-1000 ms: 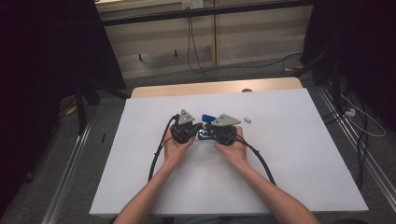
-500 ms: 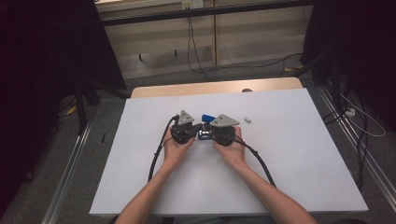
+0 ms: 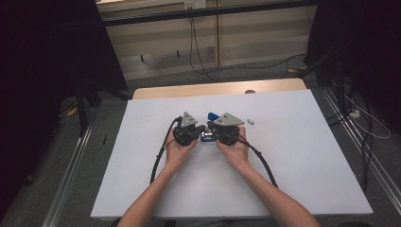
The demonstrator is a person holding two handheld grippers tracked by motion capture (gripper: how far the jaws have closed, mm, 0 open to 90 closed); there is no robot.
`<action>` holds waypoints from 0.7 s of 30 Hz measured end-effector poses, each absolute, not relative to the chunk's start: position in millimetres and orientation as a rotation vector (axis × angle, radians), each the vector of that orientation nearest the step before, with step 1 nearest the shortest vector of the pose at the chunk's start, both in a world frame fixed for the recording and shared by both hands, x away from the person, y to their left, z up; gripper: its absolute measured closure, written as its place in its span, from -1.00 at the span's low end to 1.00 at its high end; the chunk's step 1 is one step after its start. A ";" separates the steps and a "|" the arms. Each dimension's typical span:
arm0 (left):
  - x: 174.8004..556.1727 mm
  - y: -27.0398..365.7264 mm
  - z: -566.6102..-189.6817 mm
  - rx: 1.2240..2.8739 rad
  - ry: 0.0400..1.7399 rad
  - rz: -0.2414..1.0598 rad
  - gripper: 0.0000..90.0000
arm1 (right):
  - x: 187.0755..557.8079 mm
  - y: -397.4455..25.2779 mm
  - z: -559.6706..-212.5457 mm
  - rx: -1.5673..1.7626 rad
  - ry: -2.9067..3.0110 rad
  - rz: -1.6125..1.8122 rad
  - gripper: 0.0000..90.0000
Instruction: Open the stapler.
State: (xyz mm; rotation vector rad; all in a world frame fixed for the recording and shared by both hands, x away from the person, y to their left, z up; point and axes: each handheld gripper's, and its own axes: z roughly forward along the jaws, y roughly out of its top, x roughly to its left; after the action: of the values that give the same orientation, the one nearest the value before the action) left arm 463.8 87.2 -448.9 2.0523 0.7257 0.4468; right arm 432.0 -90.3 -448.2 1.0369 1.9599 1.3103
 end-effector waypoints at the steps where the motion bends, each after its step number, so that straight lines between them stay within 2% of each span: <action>1: 464.0 87.5 -449.0 2.051 0.727 0.444 1.00 | 432.0 -90.4 -447.9 1.038 1.956 1.310 1.00; 21: 465.1 88.7 -449.5 2.040 0.738 0.424 1.00 | 428.0 -95.7 -441.6 1.033 1.932 1.272 1.00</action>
State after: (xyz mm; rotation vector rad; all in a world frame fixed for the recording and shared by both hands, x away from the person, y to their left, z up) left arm 465.1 88.7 -449.5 2.0404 0.7382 0.4239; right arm 428.0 -95.7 -441.6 1.0326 1.9318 1.2720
